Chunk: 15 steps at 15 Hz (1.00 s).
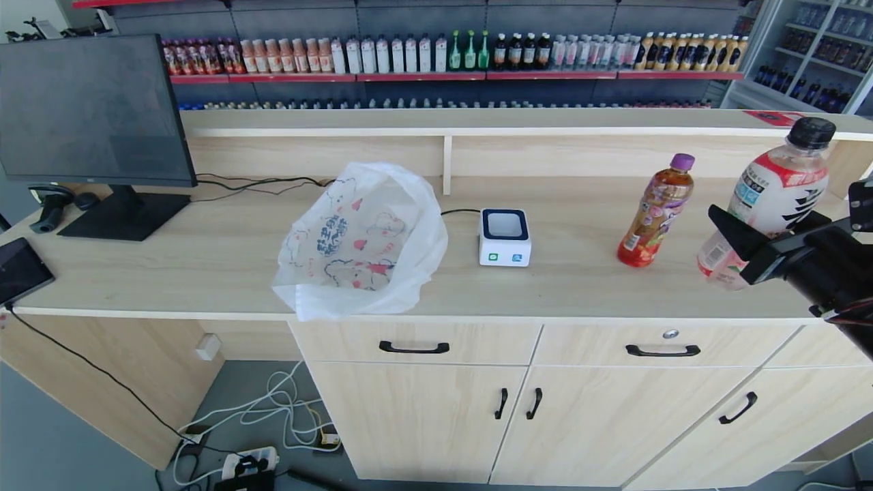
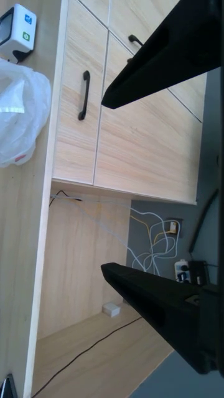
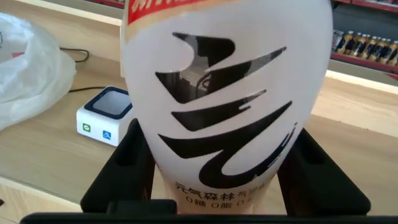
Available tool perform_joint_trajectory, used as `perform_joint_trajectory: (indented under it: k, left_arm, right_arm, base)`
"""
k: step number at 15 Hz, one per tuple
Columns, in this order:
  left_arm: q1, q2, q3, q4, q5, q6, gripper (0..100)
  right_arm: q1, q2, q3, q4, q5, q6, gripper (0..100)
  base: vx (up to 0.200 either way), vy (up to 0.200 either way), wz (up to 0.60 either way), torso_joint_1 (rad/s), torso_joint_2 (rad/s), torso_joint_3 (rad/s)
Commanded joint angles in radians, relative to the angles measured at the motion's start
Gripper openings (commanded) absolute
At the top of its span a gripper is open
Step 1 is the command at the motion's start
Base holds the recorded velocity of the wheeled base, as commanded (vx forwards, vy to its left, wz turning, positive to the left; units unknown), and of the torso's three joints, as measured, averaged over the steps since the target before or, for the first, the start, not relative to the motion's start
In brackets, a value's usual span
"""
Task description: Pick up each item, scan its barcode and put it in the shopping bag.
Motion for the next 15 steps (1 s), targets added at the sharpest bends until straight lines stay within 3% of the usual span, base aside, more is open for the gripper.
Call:
perform_joint_trajectory:
  k: [1, 3, 15]
  left_arm:
    - [0.001, 0.0, 0.0, 0.0, 0.0, -0.001, 100]
    - [0.001, 0.0, 0.0, 0.0, 0.0, -0.001, 100]
    - [0.001, 0.0, 0.0, 0.0, 0.0, -0.002, 100]
  right_arm:
    - [0.0, 0.001, 0.002, 0.0, 0.001, -0.001, 0]
    - [0.0, 0.005, 0.002, 0.0, 0.001, -0.001, 0]
    - [-0.006, 0.0, 0.014, 0.0, 0.001, -0.001, 0]
  base:
    - [0.0, 0.0, 0.0, 0.0, 0.0, 0.0]
    - [0.0, 0.0, 0.0, 0.0, 0.0, 0.0]
    - [0.0, 0.2, 0.0, 0.007, 0.0, 0.002]
